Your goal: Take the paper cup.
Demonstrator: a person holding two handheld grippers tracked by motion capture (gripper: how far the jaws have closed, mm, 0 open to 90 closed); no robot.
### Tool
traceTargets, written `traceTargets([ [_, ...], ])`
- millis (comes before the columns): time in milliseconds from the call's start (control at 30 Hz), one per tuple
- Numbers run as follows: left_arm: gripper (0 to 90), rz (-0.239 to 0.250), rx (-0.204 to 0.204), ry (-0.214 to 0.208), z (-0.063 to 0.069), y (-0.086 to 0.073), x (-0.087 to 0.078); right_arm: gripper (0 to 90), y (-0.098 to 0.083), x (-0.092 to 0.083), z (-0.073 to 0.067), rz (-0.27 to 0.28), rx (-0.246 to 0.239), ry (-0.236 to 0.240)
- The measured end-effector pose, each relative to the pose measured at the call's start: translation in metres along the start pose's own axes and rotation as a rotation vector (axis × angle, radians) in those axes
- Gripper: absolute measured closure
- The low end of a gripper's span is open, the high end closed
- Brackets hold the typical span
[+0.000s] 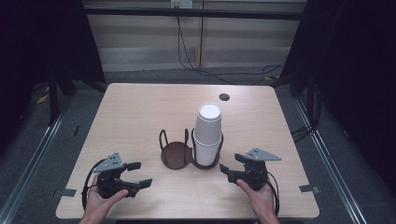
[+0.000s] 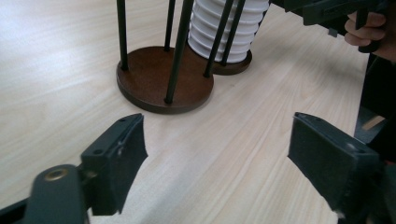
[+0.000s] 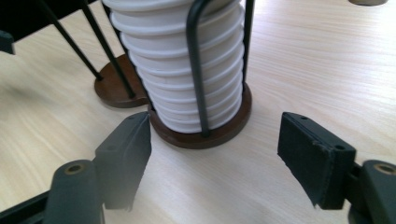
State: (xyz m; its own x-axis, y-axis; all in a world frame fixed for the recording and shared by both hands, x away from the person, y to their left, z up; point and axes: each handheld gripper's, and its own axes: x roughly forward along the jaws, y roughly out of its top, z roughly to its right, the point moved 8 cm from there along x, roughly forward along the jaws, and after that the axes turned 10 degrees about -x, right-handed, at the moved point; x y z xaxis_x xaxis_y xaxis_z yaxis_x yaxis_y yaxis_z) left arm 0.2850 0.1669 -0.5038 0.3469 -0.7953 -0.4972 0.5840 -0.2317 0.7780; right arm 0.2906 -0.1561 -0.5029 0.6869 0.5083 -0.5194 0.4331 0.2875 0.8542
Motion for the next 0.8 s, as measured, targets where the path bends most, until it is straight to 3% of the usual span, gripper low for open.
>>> traceTargets([
  [100, 17.5, -0.004, 0.002, -0.002, 0.001, -0.001, 0.001, 27.3, -0.002, 0.002, 0.002, -0.024, -0.008, -0.028],
  [167, 17.5, -0.008, 0.006, 0.000, 0.001, 0.000, 0.002, 27.7, -0.001, 0.001, 0.002, -0.016, 0.003, -0.014],
  [333, 17.5, -0.020, 0.006, 0.001, 0.000, -0.001, 0.003, 28.9, 0.003, -0.001, 0.002, 0.008, -0.022, -0.002],
  [533, 17.5, -0.021, 0.000, 0.003, -0.001, -0.001, 0.002, 34.3, 0.006, -0.004, 0.001, -0.012, 0.001, 0.050],
  [633, 17.7, -0.018, -0.002, 0.001, -0.001, -0.001, 0.002, 32.6, 0.008, -0.006, 0.001, -0.022, 0.027, 0.075],
  [800, 17.8, -0.022, -0.003, 0.006, -0.001, -0.002, 0.001, 26.1, 0.023, -0.014, -0.003, 0.007, 0.004, 0.116],
])
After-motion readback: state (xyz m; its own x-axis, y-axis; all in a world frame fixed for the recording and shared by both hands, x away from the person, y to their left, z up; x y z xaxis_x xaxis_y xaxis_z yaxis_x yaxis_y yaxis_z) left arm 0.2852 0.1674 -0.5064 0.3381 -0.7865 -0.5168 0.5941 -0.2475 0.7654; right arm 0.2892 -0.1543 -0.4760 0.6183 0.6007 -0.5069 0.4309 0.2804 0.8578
